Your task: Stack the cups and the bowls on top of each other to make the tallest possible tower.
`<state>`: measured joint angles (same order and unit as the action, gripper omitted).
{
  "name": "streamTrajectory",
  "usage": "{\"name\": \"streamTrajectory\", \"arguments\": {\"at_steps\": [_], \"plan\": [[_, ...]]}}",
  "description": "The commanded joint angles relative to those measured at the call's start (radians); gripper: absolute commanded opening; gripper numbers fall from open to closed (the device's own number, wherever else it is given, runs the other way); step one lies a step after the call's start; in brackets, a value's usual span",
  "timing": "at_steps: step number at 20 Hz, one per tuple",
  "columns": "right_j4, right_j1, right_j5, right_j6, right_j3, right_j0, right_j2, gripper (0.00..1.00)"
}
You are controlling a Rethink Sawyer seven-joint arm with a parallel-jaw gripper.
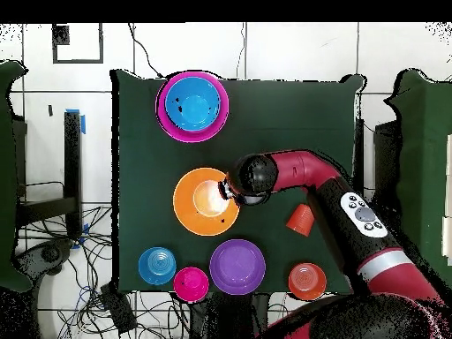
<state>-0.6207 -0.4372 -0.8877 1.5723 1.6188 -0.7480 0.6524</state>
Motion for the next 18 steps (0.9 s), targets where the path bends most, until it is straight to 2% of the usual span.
{"name": "streamTrajectory", "arguments": {"at_steps": [1,5,12,14,16,18], "plan": [[0.051,0.028,-0.001,-0.237,0.126,-0.08,0.12,0.0],[0.05,0.08,0.058,-0.327,0.199,-0.168,0.241,0.0],[0.04,0.141,-0.02,-0.396,0.243,-0.259,0.366,0.0],[0.05,0.161,-0.005,-0.348,0.239,-0.272,0.376,0.0],[0.046,0.177,0.058,-0.271,0.239,-0.273,0.389,0.0],[0.039,0.203,0.072,-0.294,0.25,-0.292,0.431,0.0]]}}
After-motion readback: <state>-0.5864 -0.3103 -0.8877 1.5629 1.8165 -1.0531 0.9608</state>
